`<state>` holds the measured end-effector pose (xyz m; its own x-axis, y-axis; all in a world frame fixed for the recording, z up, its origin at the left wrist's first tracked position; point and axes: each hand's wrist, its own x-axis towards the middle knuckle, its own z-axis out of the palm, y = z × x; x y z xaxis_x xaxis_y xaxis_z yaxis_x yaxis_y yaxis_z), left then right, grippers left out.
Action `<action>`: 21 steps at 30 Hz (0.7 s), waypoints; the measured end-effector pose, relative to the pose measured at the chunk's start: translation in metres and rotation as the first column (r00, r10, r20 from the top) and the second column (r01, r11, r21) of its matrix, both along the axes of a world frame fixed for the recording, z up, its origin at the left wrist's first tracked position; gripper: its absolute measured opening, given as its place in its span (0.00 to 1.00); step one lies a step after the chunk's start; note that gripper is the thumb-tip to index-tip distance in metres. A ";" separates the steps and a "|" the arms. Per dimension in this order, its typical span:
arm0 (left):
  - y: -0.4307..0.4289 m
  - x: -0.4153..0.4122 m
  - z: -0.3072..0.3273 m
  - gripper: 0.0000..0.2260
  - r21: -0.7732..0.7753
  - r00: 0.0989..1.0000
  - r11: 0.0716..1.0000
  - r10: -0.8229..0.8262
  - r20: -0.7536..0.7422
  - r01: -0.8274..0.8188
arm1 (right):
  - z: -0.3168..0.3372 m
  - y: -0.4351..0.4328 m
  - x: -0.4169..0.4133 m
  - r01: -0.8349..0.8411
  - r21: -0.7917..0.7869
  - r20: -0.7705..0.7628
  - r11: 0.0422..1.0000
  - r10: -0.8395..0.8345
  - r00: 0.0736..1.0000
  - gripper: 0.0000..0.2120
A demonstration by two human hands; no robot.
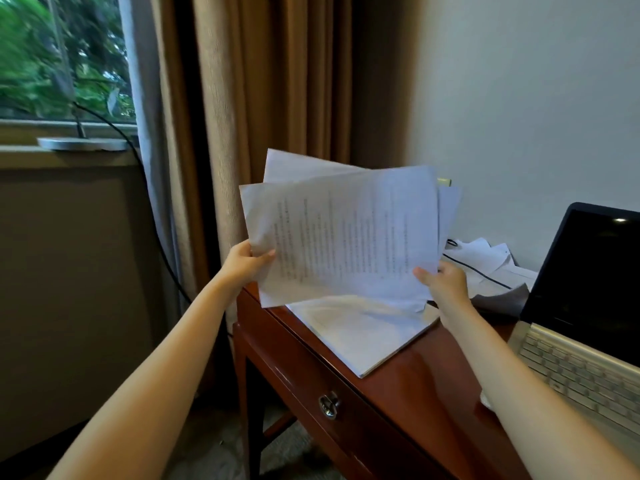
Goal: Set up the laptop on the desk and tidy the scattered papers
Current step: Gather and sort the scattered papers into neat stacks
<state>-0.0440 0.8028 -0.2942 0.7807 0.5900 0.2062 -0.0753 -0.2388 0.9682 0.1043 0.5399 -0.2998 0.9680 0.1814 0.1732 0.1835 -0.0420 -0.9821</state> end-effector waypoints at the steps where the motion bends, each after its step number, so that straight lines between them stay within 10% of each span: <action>1: -0.003 0.002 0.003 0.15 -0.026 0.999 1.000 -0.016 0.047 0.017 | 0.003 -0.001 0.001 0.004 0.042 0.036 0.999 -0.005 0.999 0.14; 16: -0.018 0.031 0.003 0.21 0.010 0.981 1.000 -0.022 0.195 0.020 | 0.003 -0.029 0.001 -0.148 0.228 0.061 0.962 0.137 0.989 0.19; 21: -0.021 0.032 -0.006 0.10 0.011 0.982 0.999 -0.036 0.185 0.034 | -0.003 -0.024 0.000 -0.192 0.219 0.018 0.957 0.192 0.981 0.21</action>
<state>-0.0116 0.7819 -0.3004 0.7487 0.5610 0.3531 -0.2611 -0.2402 0.9350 0.1045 0.5162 -0.3028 0.9194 0.3220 0.2257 0.1634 0.2090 -0.9642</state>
